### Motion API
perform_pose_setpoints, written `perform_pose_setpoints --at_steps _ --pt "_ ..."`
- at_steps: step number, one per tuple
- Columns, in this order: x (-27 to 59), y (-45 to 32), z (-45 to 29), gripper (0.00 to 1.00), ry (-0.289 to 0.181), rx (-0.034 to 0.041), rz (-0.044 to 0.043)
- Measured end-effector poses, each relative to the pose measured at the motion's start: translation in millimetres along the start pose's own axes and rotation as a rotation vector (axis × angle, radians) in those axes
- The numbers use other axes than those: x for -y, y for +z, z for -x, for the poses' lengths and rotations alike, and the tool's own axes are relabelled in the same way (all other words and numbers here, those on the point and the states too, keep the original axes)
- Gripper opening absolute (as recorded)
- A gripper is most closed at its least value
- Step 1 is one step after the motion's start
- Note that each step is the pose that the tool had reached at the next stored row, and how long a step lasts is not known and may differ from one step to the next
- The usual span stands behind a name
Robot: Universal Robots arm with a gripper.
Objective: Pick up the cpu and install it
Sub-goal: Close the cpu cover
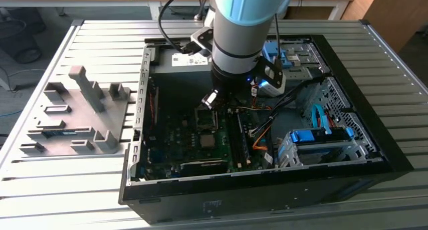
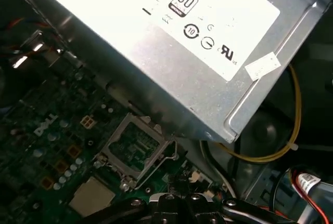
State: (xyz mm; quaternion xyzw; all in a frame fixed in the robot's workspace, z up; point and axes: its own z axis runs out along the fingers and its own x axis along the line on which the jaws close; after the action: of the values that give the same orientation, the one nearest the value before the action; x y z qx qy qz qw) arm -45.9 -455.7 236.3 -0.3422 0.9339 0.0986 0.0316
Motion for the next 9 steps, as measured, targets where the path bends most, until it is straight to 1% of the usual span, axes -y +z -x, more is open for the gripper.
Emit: perform_pose_setpoints --at_steps 5,6,9 --pt "1.6 8.5 1.5 0.10 -0.001 0.0002 0.0022" --pt "1.3 11.8 1.9 0.10 -0.006 0.0019 0.0055" --pt "0.3 15.8 2.7 0.10 -0.013 0.0063 0.0131"
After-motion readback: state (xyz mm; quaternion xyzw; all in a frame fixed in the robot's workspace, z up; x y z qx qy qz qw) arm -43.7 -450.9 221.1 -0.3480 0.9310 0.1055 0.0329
